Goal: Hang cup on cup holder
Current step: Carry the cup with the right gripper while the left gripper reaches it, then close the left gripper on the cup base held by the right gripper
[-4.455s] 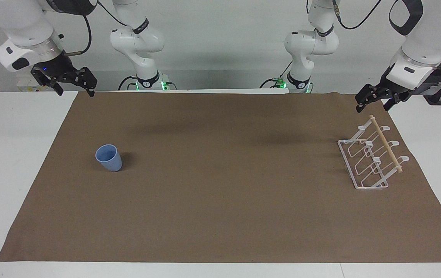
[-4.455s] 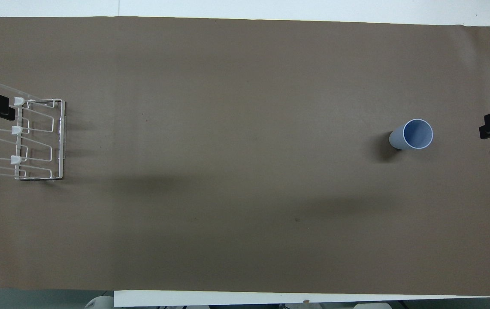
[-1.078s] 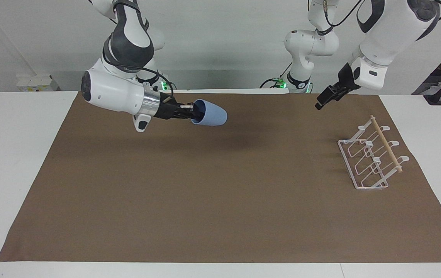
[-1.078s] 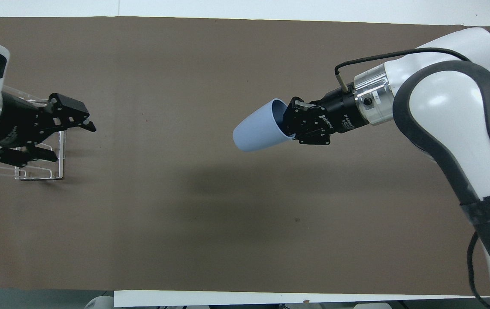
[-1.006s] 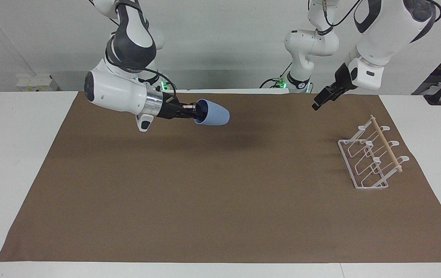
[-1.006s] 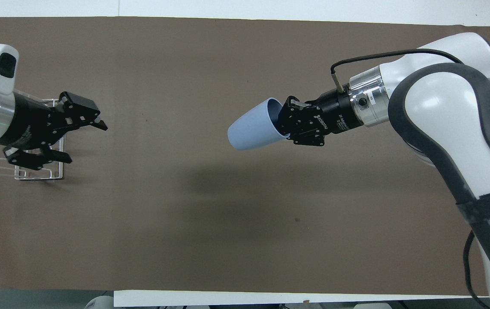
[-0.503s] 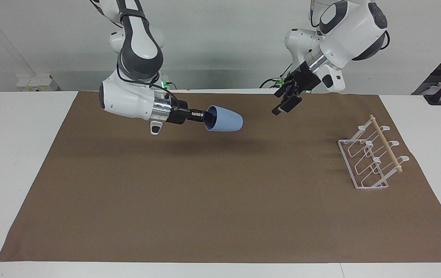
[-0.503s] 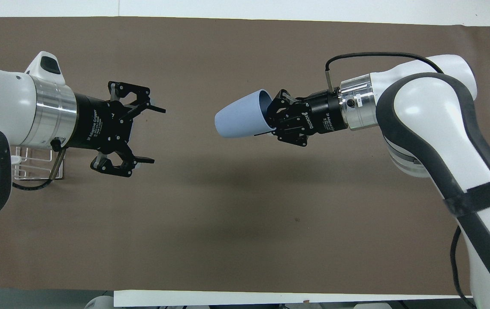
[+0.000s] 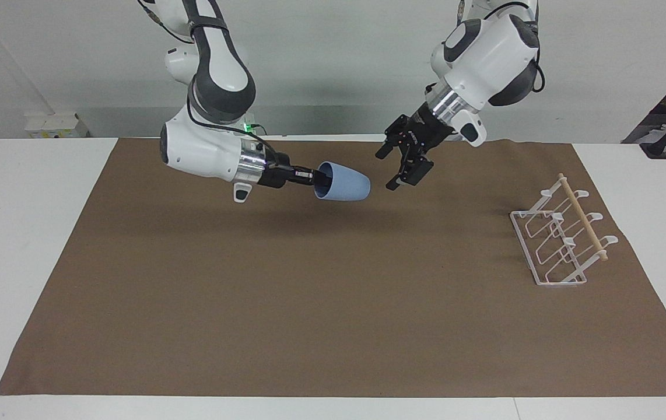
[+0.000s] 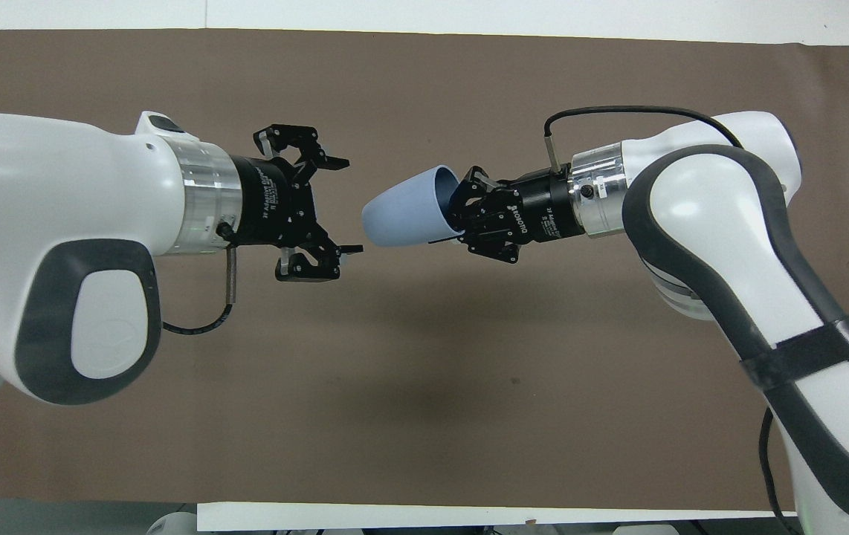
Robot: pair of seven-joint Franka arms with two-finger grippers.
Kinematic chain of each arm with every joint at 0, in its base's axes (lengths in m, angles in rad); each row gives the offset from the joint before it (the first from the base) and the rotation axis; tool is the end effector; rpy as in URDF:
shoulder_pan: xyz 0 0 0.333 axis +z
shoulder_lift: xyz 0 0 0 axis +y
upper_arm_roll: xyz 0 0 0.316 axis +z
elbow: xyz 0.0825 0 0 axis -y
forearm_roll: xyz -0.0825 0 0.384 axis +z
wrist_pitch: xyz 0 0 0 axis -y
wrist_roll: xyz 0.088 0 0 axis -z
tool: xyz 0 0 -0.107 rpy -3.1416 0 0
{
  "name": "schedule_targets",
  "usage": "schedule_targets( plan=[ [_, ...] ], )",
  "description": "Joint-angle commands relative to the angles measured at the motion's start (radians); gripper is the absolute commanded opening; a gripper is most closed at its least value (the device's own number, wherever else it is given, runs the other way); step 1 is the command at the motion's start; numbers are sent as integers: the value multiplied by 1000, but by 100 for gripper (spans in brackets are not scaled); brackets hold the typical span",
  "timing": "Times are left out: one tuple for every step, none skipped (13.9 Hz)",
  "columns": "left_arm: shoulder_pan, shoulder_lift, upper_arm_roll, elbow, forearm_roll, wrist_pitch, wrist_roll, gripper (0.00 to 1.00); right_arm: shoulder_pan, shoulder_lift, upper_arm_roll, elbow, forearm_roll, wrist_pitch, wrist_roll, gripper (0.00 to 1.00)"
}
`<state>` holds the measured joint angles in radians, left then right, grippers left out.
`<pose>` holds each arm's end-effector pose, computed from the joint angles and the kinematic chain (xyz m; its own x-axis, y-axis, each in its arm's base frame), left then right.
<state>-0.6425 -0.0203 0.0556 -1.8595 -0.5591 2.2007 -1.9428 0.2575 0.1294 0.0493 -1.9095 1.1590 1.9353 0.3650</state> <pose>0.4810 -0.3417 0.5644 -0.0109 0.8186 -0.5743 0.9964 0.0570 0.0623 0.5510 0.2394 0.4578 0.7933 -0.2152 -0.5695 -0.5975 -0.4545 -0.6607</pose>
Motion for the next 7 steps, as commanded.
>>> schedule_targets(
  plan=[
    [-49,35,7,-4,-39,42,-31,99,3,-27,0,-28,25,17,12,0],
    [-51,40,7,-1,-53,42,-31,99,3,-27,0,-28,25,17,12,0],
    [-51,49,7,0,-54,45,-31,99,3,-27,0,-28,25,17,12,0],
    [-52,55,7,2,-56,56,-31,99,3,-27,0,-28,25,17,12,0],
    [-52,65,7,5,-58,73,-31,99,3,-27,0,-26,25,17,12,0],
    [-54,75,7,11,-59,82,-33,99,3,-25,0,-26,25,17,12,0],
    [-65,85,7,19,-59,86,-33,99,2,-25,0,-26,25,17,12,0]
  ],
)
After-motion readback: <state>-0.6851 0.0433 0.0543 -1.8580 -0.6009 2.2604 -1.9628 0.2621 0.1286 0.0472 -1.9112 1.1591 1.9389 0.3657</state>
